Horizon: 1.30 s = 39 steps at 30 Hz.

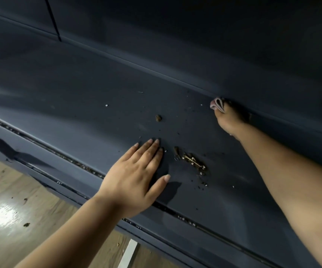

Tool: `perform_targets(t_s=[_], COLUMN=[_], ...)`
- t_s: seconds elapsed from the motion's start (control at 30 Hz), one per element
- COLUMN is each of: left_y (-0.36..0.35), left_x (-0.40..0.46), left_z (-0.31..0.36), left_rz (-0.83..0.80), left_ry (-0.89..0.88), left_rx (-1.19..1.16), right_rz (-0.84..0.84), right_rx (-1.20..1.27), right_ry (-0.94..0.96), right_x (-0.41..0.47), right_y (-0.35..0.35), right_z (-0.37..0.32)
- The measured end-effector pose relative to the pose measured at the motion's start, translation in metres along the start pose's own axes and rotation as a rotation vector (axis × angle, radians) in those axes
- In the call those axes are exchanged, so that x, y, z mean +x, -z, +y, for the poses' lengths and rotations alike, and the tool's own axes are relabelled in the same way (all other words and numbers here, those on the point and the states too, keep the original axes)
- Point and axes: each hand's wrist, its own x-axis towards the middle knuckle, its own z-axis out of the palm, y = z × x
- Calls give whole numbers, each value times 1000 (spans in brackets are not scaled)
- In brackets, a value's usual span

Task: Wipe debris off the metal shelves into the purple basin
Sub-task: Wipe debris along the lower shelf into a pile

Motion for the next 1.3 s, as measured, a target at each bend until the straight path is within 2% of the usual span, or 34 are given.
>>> perform_targets(t_s=[0.33, 0.57, 0.7, 0.8, 0.83, 0.93, 1.07, 1.13, 1.2, 1.3], left_y=[-1, 0, -1, 0, 1, 2, 0, 0, 0, 1], left_x=[0, 0, 0, 0, 0, 0, 0, -1, -1, -2], left_z=[0, 1, 2, 1, 2, 1, 1, 1, 1, 1], left_rz=[-17, -10, -19, -7, -4, 5, 2, -3, 0, 16], left_ry=[0, 1, -4, -23, -25, -22, -18, -15, -13, -15], left_rx=[2, 11, 4, 0, -2, -12, -17, -21, -20, 11], right_rz=[-162, -294, -401, -496, -471, -294, -258, -200, -130, 4], right_rx=[-9, 185, 366, 618, 673, 641, 831, 818, 757, 479], right_ry=[413, 598, 507, 340, 290, 257, 216, 226, 155, -39], right_x=[-13, -52, -88, -102, -103, -104, -108, -116, -134, -167], right_y=[-29, -39, -47, -42, -42, -39, -14, 10, 28, 32], right_z=[-43, -52, -47, -47, -48, -55, -47, -31, -9, 24])
